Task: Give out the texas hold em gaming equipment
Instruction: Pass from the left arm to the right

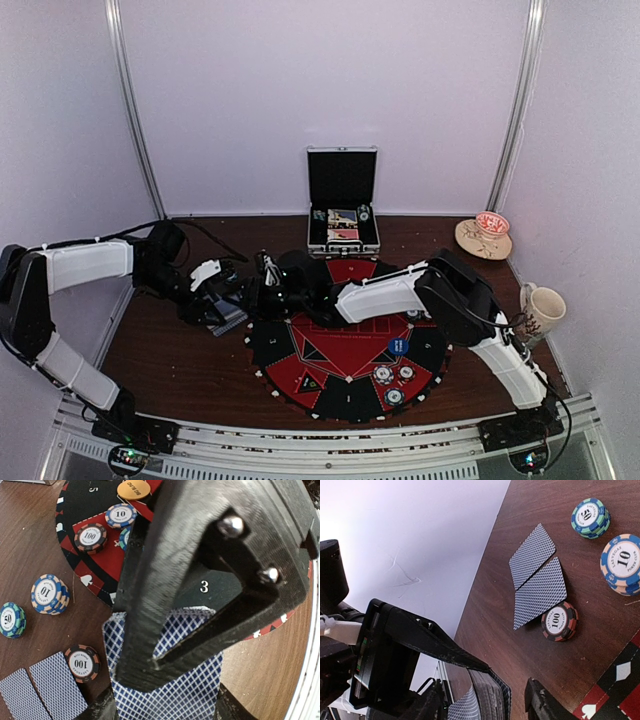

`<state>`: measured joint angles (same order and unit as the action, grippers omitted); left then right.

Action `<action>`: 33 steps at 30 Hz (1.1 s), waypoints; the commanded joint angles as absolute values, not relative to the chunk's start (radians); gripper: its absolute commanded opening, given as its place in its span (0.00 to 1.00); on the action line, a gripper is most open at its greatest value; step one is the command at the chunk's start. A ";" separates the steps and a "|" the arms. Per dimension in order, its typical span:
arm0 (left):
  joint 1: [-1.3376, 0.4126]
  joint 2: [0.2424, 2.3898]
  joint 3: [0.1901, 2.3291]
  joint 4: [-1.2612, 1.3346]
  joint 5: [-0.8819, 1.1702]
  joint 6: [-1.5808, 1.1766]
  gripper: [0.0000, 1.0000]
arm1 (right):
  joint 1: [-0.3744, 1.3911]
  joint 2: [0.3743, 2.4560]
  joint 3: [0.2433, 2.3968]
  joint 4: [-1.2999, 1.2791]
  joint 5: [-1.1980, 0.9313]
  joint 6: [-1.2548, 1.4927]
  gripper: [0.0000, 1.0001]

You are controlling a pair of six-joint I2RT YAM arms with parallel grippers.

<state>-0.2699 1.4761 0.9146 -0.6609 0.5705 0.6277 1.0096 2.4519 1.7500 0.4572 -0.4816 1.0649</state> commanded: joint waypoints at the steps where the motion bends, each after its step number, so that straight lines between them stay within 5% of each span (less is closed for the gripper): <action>1: -0.277 1.445 0.906 -0.656 0.601 0.649 0.58 | 1.014 2.476 1.784 0.460 -0.515 1.071 0.51; 6: -0.279 1.450 0.910 -0.656 0.607 0.648 0.58 | 1.018 2.487 1.787 0.464 -0.540 1.074 0.33; 12: -0.279 1.457 0.912 -0.655 0.617 0.649 0.59 | 1.019 2.492 1.795 0.477 -0.569 1.089 0.00; 15: -0.279 1.455 0.906 -0.646 0.612 0.645 0.64 | 1.019 2.475 1.789 0.471 -0.570 1.079 0.00; 21: -0.279 1.437 0.897 -0.638 0.612 0.644 0.97 | 1.016 2.407 1.738 0.447 -0.519 1.044 0.00; 33: -0.279 1.502 0.997 -0.649 0.787 0.630 0.98 | 1.003 2.091 1.473 0.344 -0.383 0.888 0.00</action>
